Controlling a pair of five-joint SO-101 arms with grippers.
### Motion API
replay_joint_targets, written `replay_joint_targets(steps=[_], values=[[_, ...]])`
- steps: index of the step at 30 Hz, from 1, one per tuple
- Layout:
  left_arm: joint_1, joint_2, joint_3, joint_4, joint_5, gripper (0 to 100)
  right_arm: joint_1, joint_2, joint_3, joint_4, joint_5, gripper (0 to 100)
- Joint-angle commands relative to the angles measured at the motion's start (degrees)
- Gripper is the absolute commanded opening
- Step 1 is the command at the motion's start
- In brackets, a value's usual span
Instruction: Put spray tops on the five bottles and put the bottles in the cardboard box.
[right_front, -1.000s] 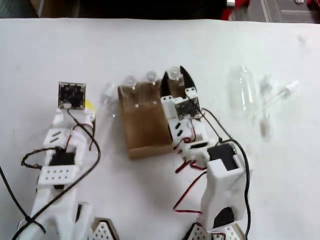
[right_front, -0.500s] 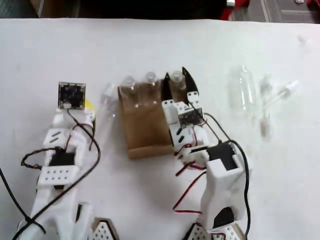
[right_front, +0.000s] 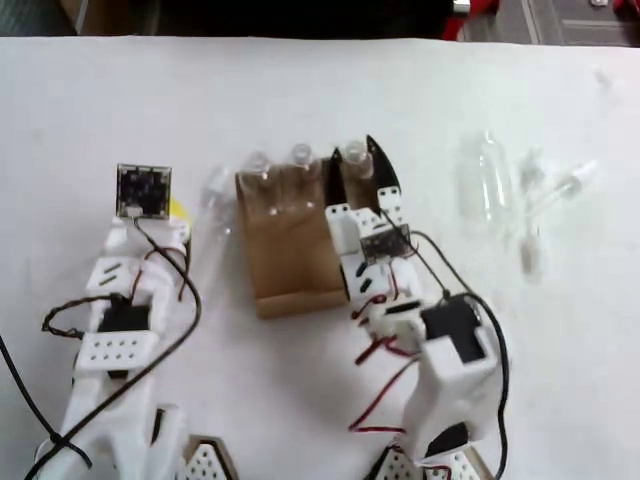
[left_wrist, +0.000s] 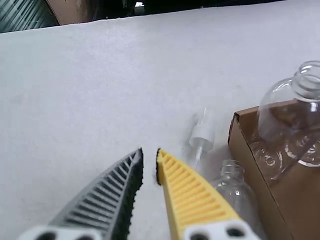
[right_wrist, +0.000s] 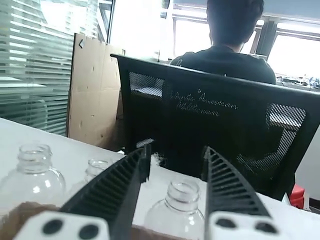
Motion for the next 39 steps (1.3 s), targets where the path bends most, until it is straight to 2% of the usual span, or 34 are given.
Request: replay_joint_targets(steps=[1, 8, 13, 15, 18, 23, 25, 31, 34, 39], values=[[-0.3, -1.7, -0.5, -2.0, -0.7, 5, -1.7, -9.4, 3.7, -1.3, -0.2, 14.6], [-0.5, -1.7, -0.4, -2.0, -0.7, 5, -2.0, -26.8, 14.8, -0.9, 0.1, 14.5], [-0.6, -1.7, -0.4, -2.0, -0.7, 5, -2.1, -38.8, 27.3, -1.4, 9.8, 14.5], [-0.6, -1.7, -0.4, -2.0, -0.7, 5, -2.1, -43.3, 30.6, -0.7, 11.3, 14.5], [-0.5, -1.7, -0.3, -1.8, -0.7, 5, 0.7, -48.1, 30.4, 6.3, 11.3, 11.8], [-0.6, -1.7, -0.3, -1.6, -0.7, 5, 7.3, -54.3, 30.4, 18.3, 10.7, 1.1], [-0.6, -1.7, -0.3, -1.6, -0.7, 5, 9.8, -56.8, 30.5, 24.2, 6.2, 2.6], [-0.6, -1.5, -0.6, -1.4, -0.7, 5, 19.3, -64.7, 30.3, 46.2, -17.2, 3.2], [-0.3, -1.4, -1.9, 1.1, -0.7, 5, 23.2, -68.1, 28.6, 56.2, -18.9, 3.2], [-1.8, -1.3, -10.2, 13.5, -2.1, 5, 23.7, -71.7, 27.2, 67.6, -18.8, 3.2]])
